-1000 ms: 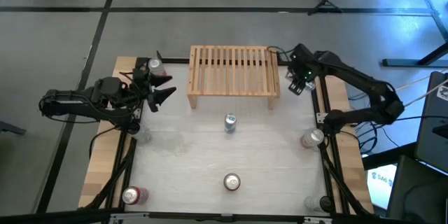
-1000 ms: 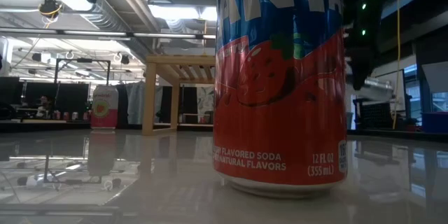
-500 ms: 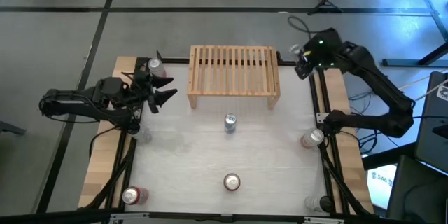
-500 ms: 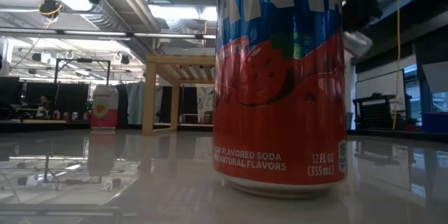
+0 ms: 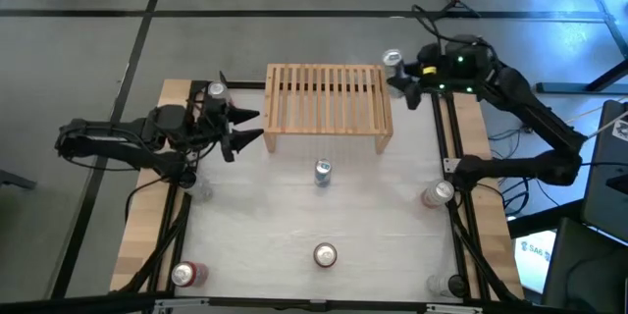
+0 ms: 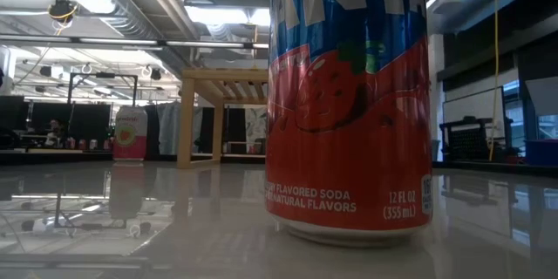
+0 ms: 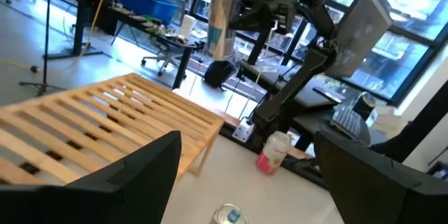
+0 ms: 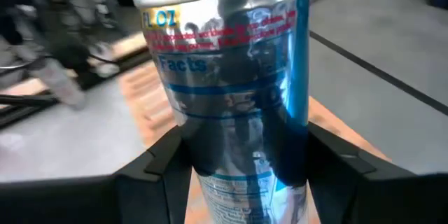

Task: Place canned beverage on shelf
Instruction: Put the top blue soda can on the shelf

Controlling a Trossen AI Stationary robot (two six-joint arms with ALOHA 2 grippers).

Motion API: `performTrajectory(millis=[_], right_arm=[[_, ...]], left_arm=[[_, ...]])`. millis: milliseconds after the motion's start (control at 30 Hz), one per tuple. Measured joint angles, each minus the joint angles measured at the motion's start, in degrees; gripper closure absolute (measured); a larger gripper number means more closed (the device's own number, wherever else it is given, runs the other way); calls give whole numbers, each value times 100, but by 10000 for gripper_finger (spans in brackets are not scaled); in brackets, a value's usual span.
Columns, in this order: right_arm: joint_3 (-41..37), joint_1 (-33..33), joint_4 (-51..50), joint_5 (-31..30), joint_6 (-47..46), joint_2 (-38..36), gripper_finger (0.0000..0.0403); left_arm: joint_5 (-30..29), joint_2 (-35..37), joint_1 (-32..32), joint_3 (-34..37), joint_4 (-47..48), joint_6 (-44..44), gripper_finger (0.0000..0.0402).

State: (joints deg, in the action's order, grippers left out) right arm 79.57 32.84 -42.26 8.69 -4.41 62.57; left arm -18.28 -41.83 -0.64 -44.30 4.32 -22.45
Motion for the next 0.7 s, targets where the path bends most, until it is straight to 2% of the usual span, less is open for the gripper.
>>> performTrajectory(millis=[167,333,467,567,700], right_arm=[[-4,-684,800,164,-259,263,198],[-4,-1251,1411,291,-570,600,198],[-4,-1690,1967,412,-734,892,198],[-6,-1994,2392,532,-856,1142,198],[-7,-2268,3074,687,-1033,1402,198]], left_arm=[[42,-307,0,-277,17,155,79],[406,-632,0,-285,-281,159,79],[993,-1070,13,-285,-893,162,79],[1647,-1412,204,-285,-1432,16,79],[2366,-1702,576,-378,-1585,-292,79]])
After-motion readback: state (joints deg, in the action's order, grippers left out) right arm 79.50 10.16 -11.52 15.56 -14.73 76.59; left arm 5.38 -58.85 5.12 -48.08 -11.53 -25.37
